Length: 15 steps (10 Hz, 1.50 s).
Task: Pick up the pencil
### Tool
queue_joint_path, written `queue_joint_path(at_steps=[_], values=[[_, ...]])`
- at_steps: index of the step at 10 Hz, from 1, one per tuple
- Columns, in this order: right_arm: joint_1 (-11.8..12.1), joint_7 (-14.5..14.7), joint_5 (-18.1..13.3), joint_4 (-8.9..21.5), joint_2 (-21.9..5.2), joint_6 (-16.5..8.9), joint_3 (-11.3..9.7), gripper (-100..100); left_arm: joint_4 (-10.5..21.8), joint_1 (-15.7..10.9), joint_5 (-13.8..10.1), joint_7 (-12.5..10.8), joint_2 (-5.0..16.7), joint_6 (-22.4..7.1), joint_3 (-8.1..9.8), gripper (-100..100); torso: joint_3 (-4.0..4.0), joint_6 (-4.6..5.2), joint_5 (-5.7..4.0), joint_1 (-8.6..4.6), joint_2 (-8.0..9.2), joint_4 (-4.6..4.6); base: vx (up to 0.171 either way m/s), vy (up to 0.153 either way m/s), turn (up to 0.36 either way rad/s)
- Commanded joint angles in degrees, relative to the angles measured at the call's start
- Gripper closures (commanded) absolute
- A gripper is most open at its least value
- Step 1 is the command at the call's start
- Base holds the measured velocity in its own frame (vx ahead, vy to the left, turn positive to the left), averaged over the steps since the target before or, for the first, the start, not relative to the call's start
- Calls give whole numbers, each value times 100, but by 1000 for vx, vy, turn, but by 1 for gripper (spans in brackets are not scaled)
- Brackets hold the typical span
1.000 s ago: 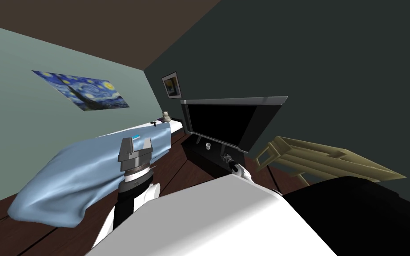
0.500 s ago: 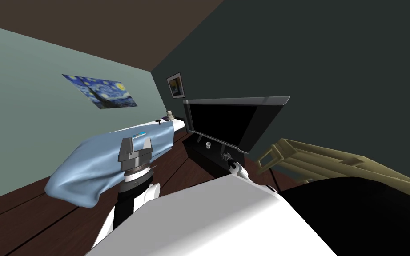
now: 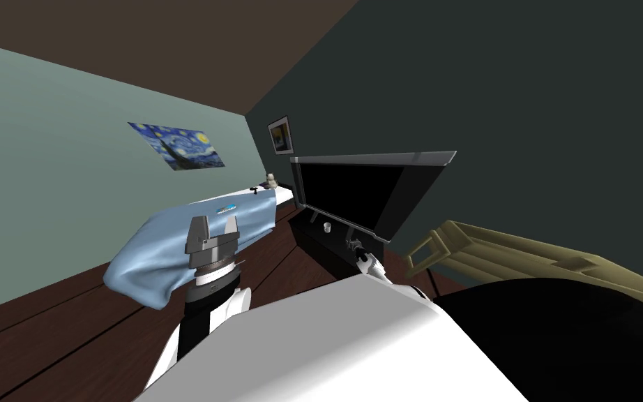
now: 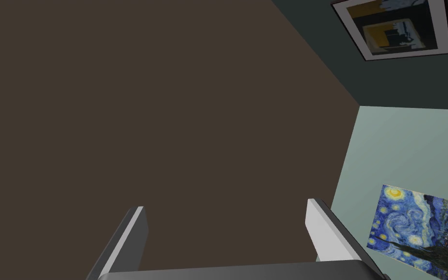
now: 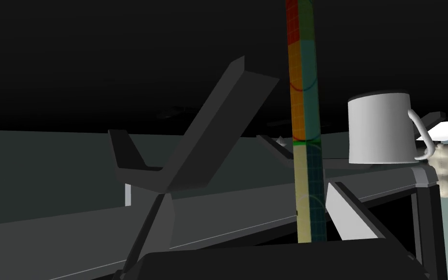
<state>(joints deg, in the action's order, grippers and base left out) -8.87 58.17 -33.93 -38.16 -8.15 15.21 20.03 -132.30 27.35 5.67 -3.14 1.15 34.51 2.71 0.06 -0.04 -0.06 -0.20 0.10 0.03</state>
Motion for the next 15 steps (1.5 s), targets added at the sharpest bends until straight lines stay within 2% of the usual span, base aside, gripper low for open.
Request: queue_joint_path(at_steps=[1, 2, 3, 4, 5, 6, 7, 9, 10, 11, 12, 13, 15], values=[[-124, 260, 3, 169, 90, 44, 286, -100, 0, 0, 0, 0, 0, 0, 0, 0, 0, 0, 0, 0, 0, 0, -57, -60, 74], [-124, 260, 3, 169, 90, 44, 346, -100, 0, 1, 0, 0, 0, 0, 0, 0, 0, 4, 0, -1, 1, 0, -27, -25, -11], [-341, 502, 5, 413, 233, 78, 556, -100, 0, 1, 0, 0, 0, 0, 0, 0, -4, 7, 2, 7, -6, -2, -45, -46, 159], [-341, 569, 5, 413, 233, 78, 727, -100, 0, 0, 0, 0, 0, 0, 0, 0, -2, 3, 2, 3, -3, -2, -47, -46, 91], [-557, 797, 7, 656, 375, 111, 917, -100, 0, 1, 0, 0, 0, 0, 0, 0, -1, 8, 2, 2, -1, -2, -67, -52, 138], [-557, 878, 7, 656, 375, 111, 1107, -100, 0, 0, 0, 0, 0, 0, 0, 0, 1, 4, 1, 1, 4, -1, -56, -52, 88], [-773, 1124, 8, 900, 517, 145, 1306, -100, 0, 1, 0, 0, 0, 0, 0, 0, 1, 8, 2, -1, 3, -1, -62, -50, 139], [-773, 1187, 8, 900, 517, 145, 1487, -100, 0, 1, 0, 0, 0, 0, 0, 0, 1, 8, 2, 0, 3, -1, -43, -37, 37], [-989, 1438, 10, 1141, 660, 178, 1696, -100, 0, 1, 0, 0, 0, 0, 0, 0, -3, 9, 3, 5, -6, -3, -42, -32, 167], [-989, 1496, 10, 1143, 660, 178, 1862, -100, 0, 0, 0, 0, 0, 0, 0, 0, -3, 4, 2, 7, -5, -2, -44, -42, 91], [-948, 1408, 5, 1076, 649, 155, 1732, -100, 0, 1, 0, 0, 0, 0, 0, 0, -2, 9, 2, 3, -3, -2, -17, -18, 3], [-952, 1428, 5, 1083, 651, 157, 1750, 100, 0, 1, 0, 0, 0, 0, 0, 0, -6, 9, 3, 8, -10, -4, -4, -7, -18], [-944, 1428, 5, 1079, 637, 153, 1753, 100, 0, 1, 0, 0, 0, 0, 0, 0, -10, -1, 0, 23, -20, -4, -2, -1, 8]])
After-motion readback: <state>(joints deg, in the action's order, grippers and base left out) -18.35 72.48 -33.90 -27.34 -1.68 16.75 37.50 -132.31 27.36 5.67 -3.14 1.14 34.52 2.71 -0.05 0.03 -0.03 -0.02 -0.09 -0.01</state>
